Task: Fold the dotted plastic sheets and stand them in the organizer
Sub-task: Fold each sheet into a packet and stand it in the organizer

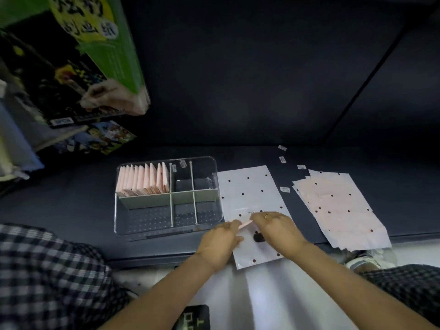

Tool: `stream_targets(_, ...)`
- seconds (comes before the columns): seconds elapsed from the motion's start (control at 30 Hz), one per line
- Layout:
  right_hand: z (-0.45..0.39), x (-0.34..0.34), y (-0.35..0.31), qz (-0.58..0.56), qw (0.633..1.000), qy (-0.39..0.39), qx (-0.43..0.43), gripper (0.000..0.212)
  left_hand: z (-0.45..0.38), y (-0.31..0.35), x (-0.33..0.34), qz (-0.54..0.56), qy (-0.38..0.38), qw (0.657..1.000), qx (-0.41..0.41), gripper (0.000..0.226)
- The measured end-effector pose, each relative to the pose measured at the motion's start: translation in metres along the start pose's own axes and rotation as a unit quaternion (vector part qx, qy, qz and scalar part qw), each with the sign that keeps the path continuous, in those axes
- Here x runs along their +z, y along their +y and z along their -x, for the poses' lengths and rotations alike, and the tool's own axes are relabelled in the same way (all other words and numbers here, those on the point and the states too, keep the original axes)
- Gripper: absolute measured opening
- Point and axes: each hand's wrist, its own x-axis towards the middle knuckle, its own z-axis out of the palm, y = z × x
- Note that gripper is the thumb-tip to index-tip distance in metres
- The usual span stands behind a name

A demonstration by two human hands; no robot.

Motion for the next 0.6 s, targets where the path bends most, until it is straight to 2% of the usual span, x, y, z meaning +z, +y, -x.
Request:
stream_targets(0.07, -0.005, -0.024, -0.001, -0.025, 1.000, 0.003, 0.008, 0.031, 0.002, -0.004, -0.025, 0.029, 0.045, 0.999, -0.008, 0.029)
stream_targets(0.13, -0.011, -0.049, -0.008, -0.099, 0.994, 0.020, 0.030, 0.016, 0.004, -0.013, -0.057, 0.108, 0.062, 0.992, -0.014, 0.027)
stream_targets(0.2, -0.017, -0.074, -0.020, -0.203, 0.977, 0.039, 0.050, 0.011, 0.008, -0.026, -0.088, 0.237, 0.034, 0.971, -0.018, 0.026)
stream_targets(0.23, -0.022, -0.086, -0.027, -0.260, 0.963, 0.050, 0.059, 0.012, 0.011, -0.035, -0.102, 0.268, 0.017, 0.963, -0.017, 0.022)
stream_targets(0.3, -0.033, -0.105, -0.041, -0.357, 0.929, 0.061, 0.079, 0.014, 0.017, -0.056, -0.124, 0.266, -0.009, 0.964, -0.022, 0.006)
stream_targets(0.37, -0.048, -0.118, -0.056, -0.421, 0.901, 0.056, 0.085, 0.012, 0.023, -0.077, -0.140, 0.279, -0.018, 0.959, -0.042, 0.018)
stream_targets(0.43, -0.065, -0.124, -0.071, -0.439, 0.895, 0.034, 0.072, 0.007, 0.026, -0.095, -0.151, 0.298, -0.032, 0.952, -0.058, 0.021)
stream_targets(0.5, -0.083, -0.125, -0.086, -0.386, 0.920, 0.011, 0.062, 0.011, 0.026, -0.106, -0.160, 0.289, -0.029, 0.955, -0.056, 0.020)
stream_targets(0.6, -0.107, -0.117, -0.102, -0.335, 0.939, 0.018, 0.070, 0.015, 0.018, -0.119, -0.168, 0.191, 0.011, 0.981, -0.033, 0.014)
